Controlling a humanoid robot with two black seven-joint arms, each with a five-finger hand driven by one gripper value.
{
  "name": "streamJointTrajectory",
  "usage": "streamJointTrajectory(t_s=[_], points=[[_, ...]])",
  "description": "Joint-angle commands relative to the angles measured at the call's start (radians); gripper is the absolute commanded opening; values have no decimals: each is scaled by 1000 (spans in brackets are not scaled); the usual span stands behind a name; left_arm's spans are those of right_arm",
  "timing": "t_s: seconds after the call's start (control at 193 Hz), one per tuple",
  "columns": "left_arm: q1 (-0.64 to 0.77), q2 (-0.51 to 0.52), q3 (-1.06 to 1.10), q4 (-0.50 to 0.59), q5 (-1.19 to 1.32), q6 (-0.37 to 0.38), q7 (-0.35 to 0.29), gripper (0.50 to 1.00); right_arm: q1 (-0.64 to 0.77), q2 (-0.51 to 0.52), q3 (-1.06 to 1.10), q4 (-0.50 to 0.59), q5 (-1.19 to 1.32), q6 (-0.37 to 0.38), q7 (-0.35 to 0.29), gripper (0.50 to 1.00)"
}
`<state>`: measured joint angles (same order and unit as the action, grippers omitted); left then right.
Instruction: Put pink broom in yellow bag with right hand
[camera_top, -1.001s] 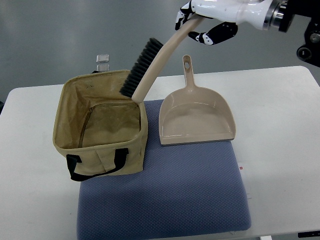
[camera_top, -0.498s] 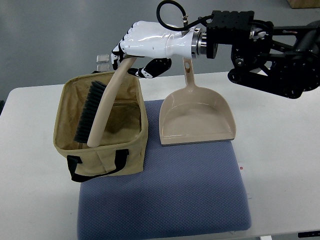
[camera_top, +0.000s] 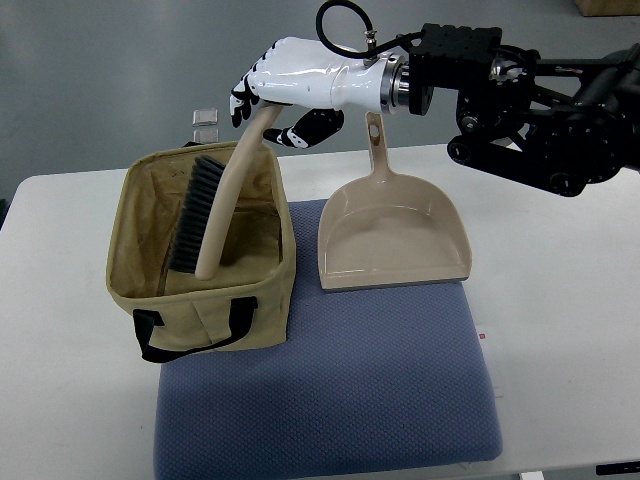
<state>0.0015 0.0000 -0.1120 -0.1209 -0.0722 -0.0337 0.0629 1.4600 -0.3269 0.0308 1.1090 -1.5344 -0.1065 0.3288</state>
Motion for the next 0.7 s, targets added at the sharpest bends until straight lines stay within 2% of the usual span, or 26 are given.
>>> streamJointTrajectory(t_s=[0.0,0.171,0.316,0.472,0.617,0.695], points=[[0,0,0,0,0,0,0,1000,-3,-6,0,0,7,-1,2,889],[0,0,0,0,0,0,0,1000,-16,-37,44,2,11,5,7,893],[0,0,0,0,0,0,0,1000,-107,-75,181,0,28,28,6,893],[0,0,0,0,0,0,0,1000,-194,-141,342,-3,122,130,6,893],[0,0,0,0,0,0,0,1000,-362,-182,575,-37,276,257,-1,893],[0,0,0,1,0,0,0,1000,-446,-181,688,-74,341,292,-7,893]])
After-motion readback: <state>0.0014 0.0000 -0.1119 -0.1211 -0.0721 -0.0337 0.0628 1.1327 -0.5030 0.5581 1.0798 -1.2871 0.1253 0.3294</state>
